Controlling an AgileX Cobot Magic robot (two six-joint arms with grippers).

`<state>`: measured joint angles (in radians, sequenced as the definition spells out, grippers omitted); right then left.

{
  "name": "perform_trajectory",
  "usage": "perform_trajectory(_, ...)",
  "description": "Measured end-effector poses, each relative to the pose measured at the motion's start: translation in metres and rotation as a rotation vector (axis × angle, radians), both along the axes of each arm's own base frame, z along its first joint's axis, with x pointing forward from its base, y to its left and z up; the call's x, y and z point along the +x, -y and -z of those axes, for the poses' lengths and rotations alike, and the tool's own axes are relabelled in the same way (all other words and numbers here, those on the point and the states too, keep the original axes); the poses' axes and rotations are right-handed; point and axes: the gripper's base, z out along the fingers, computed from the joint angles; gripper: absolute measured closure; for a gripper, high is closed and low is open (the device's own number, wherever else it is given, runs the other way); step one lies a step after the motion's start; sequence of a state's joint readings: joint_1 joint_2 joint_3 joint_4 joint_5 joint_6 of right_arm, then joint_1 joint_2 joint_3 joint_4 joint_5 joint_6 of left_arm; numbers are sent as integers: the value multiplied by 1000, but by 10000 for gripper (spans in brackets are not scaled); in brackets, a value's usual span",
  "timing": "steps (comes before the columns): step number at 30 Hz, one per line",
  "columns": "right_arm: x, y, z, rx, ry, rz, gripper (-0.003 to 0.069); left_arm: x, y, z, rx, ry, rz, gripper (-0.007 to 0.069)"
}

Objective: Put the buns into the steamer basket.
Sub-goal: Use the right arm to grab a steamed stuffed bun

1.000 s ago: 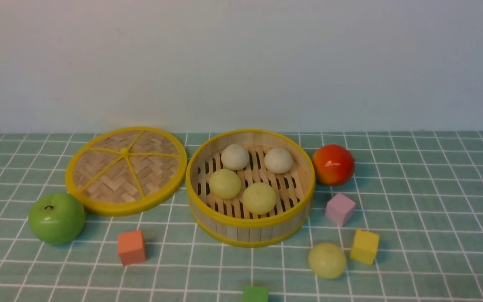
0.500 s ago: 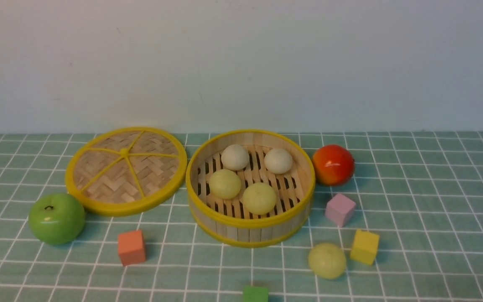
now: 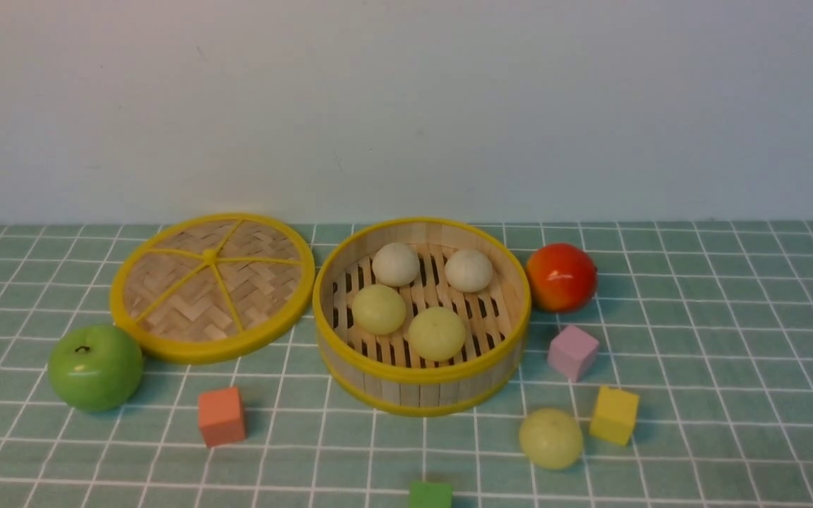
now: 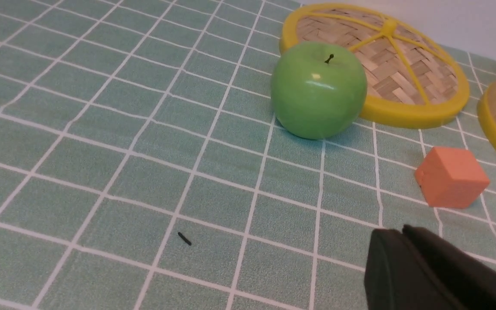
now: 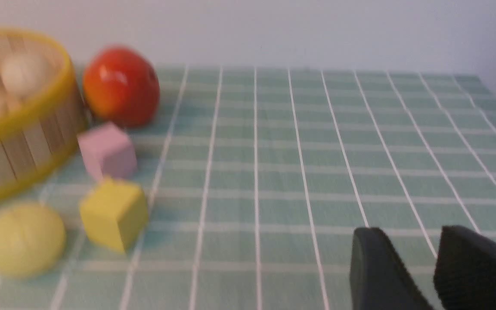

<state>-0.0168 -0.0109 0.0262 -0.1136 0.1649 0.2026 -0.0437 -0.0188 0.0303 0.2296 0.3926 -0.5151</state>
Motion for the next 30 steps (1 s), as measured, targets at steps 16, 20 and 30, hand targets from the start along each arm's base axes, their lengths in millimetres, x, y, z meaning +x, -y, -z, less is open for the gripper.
perform_trajectory(16, -11, -2, -70, 214, 367, -45, 419, 0, 0, 0, 1, 0, 0, 582)
perform_trajectory(20, -18, -1, -130, 227, 346, -24, 419, 0, 0, 0, 1, 0, 0, 574)
perform_trajectory(30, 44, 4, -125, 193, -286, 89, 419, 0, 0, 0, 1, 0, 0, 567)
